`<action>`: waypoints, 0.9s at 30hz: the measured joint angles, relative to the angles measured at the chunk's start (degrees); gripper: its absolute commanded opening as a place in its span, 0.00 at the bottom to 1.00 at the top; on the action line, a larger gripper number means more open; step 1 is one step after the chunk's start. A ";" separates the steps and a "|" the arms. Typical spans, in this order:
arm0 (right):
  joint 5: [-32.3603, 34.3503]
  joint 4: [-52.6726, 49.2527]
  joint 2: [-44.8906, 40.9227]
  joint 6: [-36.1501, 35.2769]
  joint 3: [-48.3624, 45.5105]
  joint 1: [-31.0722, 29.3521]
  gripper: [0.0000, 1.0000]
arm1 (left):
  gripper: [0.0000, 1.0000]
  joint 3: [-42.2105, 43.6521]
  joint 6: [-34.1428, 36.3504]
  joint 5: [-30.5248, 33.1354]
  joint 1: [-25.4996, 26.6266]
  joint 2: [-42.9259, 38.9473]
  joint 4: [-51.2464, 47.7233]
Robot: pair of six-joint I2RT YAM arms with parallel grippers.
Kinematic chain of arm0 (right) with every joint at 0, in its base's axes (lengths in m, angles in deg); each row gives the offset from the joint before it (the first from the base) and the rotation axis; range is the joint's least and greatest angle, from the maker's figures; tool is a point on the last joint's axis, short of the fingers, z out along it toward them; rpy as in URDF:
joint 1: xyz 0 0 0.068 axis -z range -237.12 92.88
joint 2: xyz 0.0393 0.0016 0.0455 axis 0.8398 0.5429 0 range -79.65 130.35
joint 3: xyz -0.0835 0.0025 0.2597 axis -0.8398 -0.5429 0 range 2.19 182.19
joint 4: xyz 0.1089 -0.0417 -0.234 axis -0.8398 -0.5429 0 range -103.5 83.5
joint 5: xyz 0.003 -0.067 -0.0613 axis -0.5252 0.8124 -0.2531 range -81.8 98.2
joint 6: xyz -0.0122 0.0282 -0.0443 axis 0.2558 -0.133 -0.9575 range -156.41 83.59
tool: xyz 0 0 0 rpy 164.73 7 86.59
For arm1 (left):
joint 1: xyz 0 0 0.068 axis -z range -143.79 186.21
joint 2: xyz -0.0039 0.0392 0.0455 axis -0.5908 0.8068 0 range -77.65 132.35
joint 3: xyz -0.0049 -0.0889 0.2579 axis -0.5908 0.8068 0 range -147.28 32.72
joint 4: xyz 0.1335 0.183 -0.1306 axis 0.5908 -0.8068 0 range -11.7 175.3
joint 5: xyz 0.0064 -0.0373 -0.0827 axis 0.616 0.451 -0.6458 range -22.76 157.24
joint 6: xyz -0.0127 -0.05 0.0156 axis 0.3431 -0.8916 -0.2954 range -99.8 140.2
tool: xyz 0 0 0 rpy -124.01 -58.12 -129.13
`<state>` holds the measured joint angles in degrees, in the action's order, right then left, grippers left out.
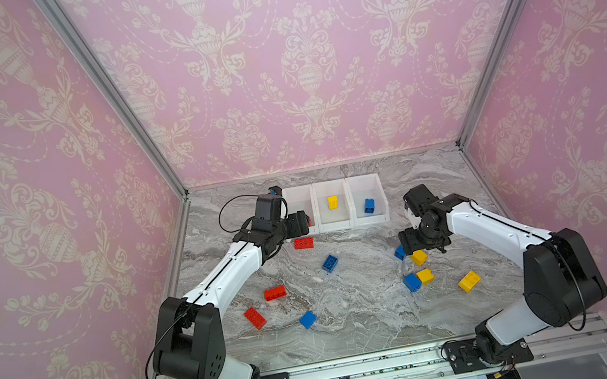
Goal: Sort the legos into containers by color
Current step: 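Grasp a yellow brick with the right gripper while the left gripper withdraws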
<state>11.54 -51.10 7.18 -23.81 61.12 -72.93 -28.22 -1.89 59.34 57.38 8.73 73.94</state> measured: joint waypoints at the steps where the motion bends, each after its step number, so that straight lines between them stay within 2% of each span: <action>1: 0.11 0.37 0.42 -0.20 -0.37 0.00 0.83 | 0.84 0.72 -0.35 -0.33 0.00 -0.72 0.22; 12: 0.79 2.36 3.21 -1.22 -2.45 0.00 0.68 | 0.85 9.33 -3.19 -1.49 -2.10 -8.70 1.49; 27: 0.46 4.50 7.56 -1.29 -2.56 0.00 0.54 | 0.86 11.28 -3.98 -1.95 -3.10 -10.60 1.53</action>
<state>11.99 -46.60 14.74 -25.10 58.57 -72.93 -16.95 -5.87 57.39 54.28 -1.87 75.47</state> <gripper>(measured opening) 0.556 0.856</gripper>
